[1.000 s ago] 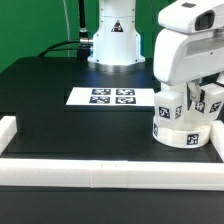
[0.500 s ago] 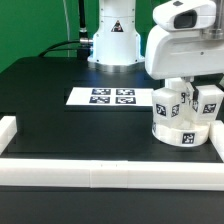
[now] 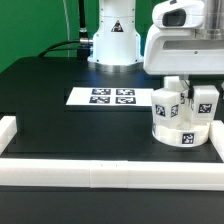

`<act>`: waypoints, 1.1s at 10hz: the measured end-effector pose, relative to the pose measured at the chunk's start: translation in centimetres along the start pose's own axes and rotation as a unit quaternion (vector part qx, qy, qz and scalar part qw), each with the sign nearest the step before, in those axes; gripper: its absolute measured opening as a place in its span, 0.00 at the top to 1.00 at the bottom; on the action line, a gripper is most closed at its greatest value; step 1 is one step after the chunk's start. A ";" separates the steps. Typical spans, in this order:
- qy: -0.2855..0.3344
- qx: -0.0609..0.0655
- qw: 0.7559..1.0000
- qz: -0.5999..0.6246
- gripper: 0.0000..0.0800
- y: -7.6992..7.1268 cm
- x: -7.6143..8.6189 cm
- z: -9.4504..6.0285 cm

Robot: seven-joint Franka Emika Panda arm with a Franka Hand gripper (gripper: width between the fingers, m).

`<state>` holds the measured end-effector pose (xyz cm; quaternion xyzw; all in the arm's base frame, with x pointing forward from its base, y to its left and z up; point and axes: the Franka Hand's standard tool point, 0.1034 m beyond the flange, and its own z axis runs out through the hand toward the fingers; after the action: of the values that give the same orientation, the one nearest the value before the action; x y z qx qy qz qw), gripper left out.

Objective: Assemble stool

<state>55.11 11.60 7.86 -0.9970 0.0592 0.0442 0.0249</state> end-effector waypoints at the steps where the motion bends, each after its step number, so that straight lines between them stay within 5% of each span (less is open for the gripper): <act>1: 0.000 0.000 1.000 0.000 0.34 0.0 0.0 0.0; 2: 0.000 0.000 1.000 0.000 0.22 -0.1 0.0 0.0; 4: -0.001 0.000 1.000 -0.001 0.19 -0.2 -0.1 0.1; 11: -0.012 -0.008 0.999 -0.029 0.19 0.1 -0.2 -2.6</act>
Offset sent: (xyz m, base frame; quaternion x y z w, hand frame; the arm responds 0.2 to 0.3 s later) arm -0.0039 0.0013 -0.0026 0.0000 -0.0022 -0.0015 1.0000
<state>55.15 11.39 10.50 -0.9978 0.0298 0.0557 0.0187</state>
